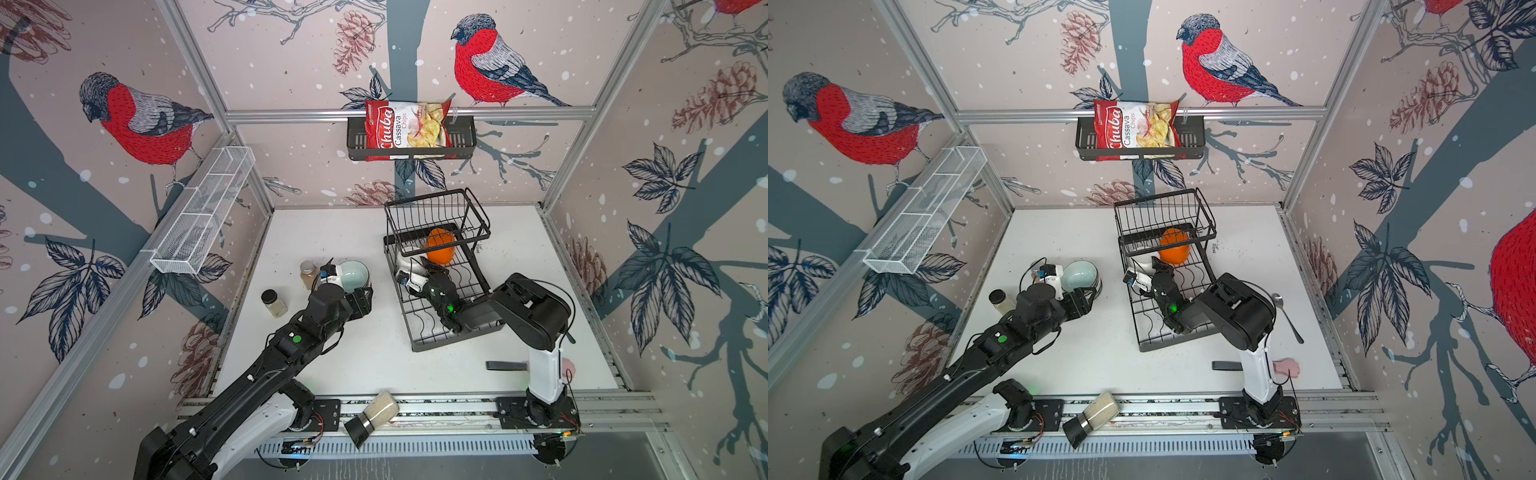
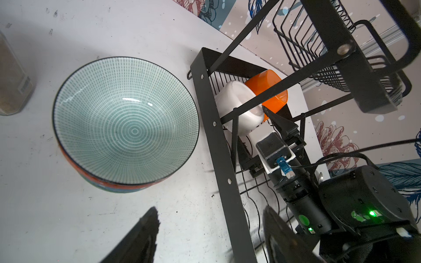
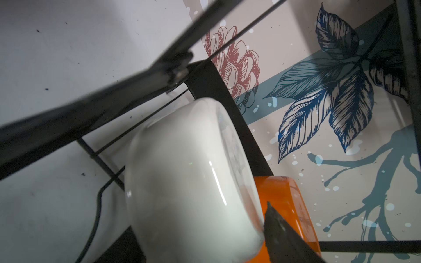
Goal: Load the bowls into the dish rack
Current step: 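Lower the white bowl on its side beside the orange bowl with the right gripper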
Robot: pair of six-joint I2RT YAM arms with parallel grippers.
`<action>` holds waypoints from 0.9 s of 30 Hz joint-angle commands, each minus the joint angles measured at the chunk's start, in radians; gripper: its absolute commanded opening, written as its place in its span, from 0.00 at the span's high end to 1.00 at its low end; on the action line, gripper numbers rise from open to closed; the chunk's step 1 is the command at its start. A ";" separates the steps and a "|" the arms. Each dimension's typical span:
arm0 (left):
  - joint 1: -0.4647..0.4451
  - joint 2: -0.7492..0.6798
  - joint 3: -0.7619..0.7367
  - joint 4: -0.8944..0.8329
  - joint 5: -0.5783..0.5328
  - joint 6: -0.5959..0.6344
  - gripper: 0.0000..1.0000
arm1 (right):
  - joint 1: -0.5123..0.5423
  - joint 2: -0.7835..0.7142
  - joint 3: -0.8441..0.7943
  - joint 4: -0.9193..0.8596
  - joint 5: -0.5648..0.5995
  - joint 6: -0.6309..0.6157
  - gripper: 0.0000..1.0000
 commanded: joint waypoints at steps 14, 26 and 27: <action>0.001 0.011 0.003 -0.006 -0.025 0.009 0.28 | -0.008 -0.026 0.035 -0.203 -0.036 0.087 0.22; 0.001 0.006 0.003 -0.009 -0.025 0.017 0.28 | -0.019 -0.053 0.058 -0.319 -0.068 0.096 0.15; 0.001 0.006 0.004 -0.010 -0.027 0.019 0.28 | -0.020 -0.057 0.061 -0.339 -0.077 0.098 0.15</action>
